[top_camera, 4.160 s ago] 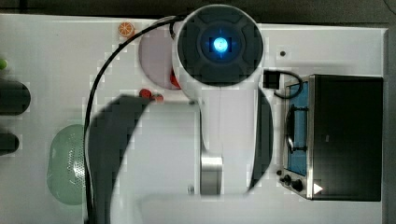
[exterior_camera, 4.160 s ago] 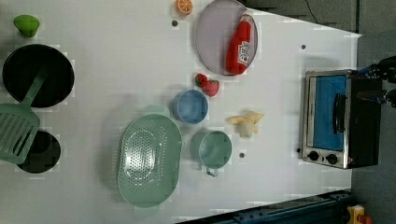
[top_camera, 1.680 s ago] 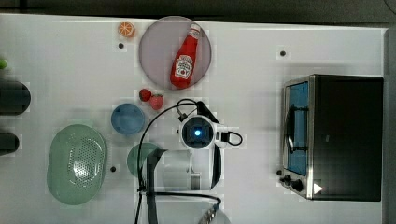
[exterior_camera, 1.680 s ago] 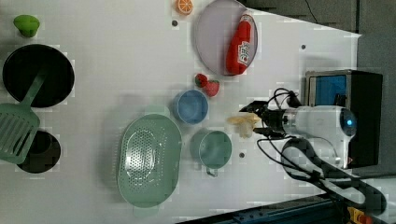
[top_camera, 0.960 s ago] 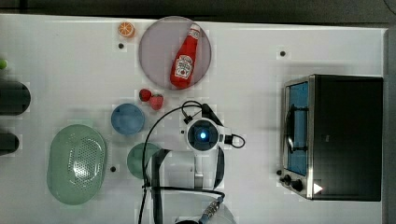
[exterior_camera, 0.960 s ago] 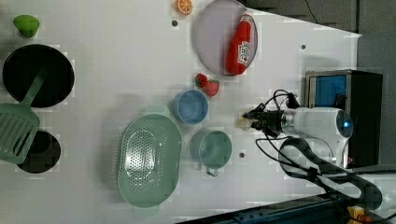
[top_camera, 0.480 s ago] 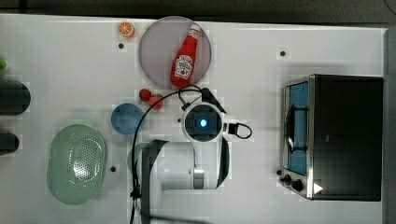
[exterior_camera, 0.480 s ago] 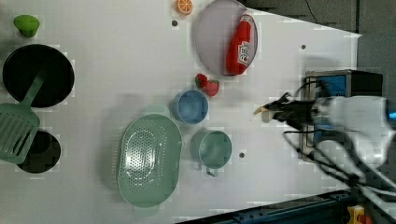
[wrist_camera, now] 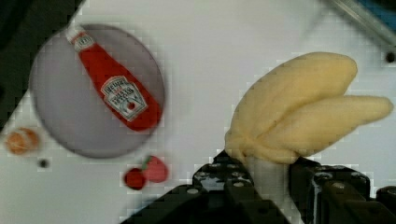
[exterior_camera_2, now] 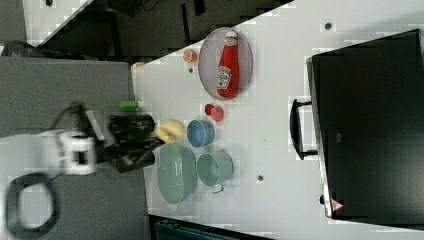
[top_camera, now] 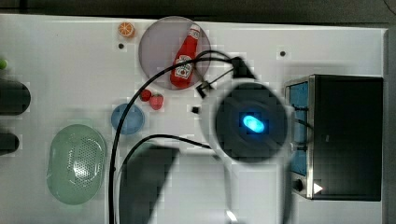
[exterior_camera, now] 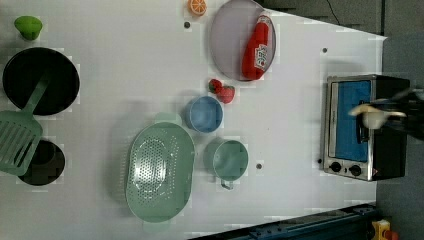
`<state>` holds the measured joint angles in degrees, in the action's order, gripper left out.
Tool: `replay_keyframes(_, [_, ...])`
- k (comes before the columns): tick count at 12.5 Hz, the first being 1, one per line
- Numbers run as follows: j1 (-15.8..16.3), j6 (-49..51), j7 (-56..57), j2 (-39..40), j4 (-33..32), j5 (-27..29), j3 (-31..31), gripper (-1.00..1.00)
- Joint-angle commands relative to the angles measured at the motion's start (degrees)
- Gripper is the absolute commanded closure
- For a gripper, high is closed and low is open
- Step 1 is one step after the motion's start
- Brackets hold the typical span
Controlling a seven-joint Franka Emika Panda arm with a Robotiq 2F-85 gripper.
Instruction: Pick banana from table and place on oven.
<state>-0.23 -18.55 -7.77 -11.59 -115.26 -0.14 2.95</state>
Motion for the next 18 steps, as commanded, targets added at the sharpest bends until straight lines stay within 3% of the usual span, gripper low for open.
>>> replay_keyframes(1, [-2.3, 3.6, 0.5, 1.7, 1.7, -1.5, 7.3, 0.45])
replay_keyframes(4, [-2.7, 1.0, 16.8, 4.5, 2.9, -7.4, 15.5, 0.45])
replay_keyframes(9, [-2.9, -9.3, 36.3, 14.5, 4.9, -7.5, 27.9, 0.46])
replay_keyframes(12, [-2.9, -15.4, 42.7, 20.6, 4.9, -7.3, 30.7, 0.37])
replay_keyframes(18, [-2.5, -15.3, 42.7, 22.8, 4.8, -6.5, 30.2, -0.96])
